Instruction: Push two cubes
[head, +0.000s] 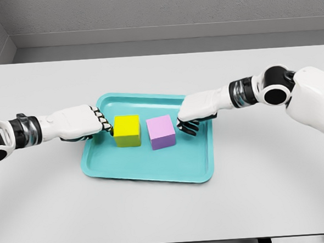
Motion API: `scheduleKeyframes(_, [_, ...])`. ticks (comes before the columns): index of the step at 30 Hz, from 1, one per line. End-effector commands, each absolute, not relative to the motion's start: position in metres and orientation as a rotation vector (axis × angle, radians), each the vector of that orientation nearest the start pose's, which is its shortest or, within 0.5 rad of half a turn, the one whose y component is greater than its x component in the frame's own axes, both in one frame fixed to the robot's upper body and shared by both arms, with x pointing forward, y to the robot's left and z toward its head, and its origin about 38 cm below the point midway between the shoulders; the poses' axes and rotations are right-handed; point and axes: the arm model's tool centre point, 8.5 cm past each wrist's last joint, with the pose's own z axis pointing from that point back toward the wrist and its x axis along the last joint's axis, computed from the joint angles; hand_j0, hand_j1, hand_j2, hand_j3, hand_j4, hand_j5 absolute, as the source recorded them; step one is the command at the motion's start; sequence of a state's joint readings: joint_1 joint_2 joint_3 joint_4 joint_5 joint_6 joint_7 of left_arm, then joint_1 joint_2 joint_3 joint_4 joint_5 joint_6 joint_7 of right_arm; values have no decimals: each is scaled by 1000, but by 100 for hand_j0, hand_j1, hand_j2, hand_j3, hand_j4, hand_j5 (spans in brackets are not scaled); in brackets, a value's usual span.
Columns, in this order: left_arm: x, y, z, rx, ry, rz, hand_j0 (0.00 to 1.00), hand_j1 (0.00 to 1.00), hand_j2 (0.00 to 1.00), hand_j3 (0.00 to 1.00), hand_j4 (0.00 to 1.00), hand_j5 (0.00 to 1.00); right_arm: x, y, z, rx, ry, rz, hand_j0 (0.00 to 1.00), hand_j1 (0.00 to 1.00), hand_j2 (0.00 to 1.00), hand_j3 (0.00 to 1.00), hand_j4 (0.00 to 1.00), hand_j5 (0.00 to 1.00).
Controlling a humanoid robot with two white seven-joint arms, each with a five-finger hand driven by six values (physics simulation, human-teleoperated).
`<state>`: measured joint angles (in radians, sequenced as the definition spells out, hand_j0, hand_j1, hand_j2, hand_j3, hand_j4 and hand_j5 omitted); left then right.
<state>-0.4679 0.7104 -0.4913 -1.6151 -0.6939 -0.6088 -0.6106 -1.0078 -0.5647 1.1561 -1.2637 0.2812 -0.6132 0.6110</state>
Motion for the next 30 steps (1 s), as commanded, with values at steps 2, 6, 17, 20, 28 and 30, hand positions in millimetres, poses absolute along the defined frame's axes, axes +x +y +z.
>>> scheduleKeyframes(2, [401,258,176,-633,1706,3077,65,65,65,65,65,65,458,-162,176,42,1606,-3141,10,10,10,10,10,10])
scheduleKeyframes(6, [401,260,176,-639,1697,3081,65,65,65,65,65,65,454,-161,167,23,1554,-3160,10,10,10,10,10,10])
scheduleKeyframes(17, [416,257,176,-647,1720,3092,65,65,65,65,65,65,449,-156,161,2,1504,-3162,10,10,10,10,10,10])
scheduleKeyframes(20, [421,249,174,-649,1728,3085,65,65,65,65,65,65,448,-154,161,-1,1505,-3155,10,10,10,10,10,10])
scheduleKeyframes(28, [419,243,169,-617,1715,3085,65,65,65,65,65,65,446,-145,160,-23,1507,-3139,10,10,10,10,10,10])
scheduleKeyframes(30, [419,242,170,-616,1717,3083,65,65,65,65,65,65,446,-142,160,-29,1509,-3133,10,10,10,10,10,10])
